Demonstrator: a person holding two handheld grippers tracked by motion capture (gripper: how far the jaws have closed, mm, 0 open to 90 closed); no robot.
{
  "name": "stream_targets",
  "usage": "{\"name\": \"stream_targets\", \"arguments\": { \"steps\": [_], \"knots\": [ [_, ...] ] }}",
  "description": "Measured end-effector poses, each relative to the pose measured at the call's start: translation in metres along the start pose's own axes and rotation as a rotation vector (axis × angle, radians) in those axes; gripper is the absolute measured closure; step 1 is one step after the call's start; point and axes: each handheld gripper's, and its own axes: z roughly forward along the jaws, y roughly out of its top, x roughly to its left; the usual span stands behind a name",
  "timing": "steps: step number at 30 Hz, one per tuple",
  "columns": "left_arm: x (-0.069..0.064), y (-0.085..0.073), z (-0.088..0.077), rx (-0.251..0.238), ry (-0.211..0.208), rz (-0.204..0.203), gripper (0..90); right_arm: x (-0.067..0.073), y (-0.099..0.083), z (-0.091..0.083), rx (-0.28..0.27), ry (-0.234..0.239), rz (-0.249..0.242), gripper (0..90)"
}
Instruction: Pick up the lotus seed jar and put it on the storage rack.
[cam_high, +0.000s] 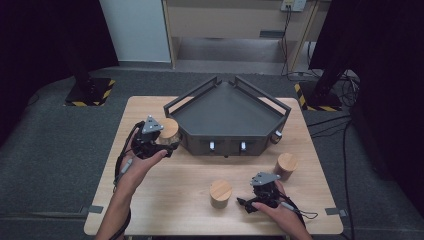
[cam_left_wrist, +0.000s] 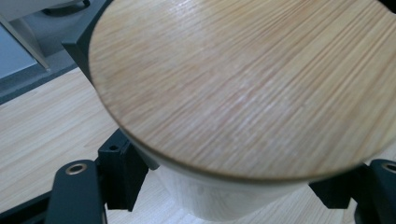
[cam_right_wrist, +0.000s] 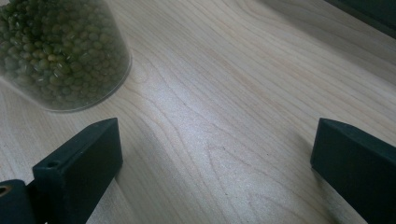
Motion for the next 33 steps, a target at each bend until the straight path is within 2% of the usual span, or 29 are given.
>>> {"name": "stream_targets", "arguments": {
  "steps": [5,8,10,17,33],
  "knots": [
    [0.001,0.008,0.000,-0.003,0.003,0.003,24.4,0.000,0.000,0.000,0.000,0.000,0.000,2.4],
    [0.002,0.010,0.001,-0.014,-0.016,0.000,24.4,0.000,0.000,0.000,0.000,0.000,0.000,2.4],
    [0.001,0.015,0.002,-0.007,-0.014,0.014,24.4,0.000,0.000,0.000,0.000,0.000,0.000,2.4],
    [0.004,0.027,0.009,-0.016,-0.024,0.015,24.4,0.000,0.000,0.000,0.000,0.000,0.000,2.4],
    [0.010,0.048,0.023,-0.014,-0.015,0.018,24.4,0.000,0.000,0.000,0.000,0.001,0.001,2.4]
  ]
}}
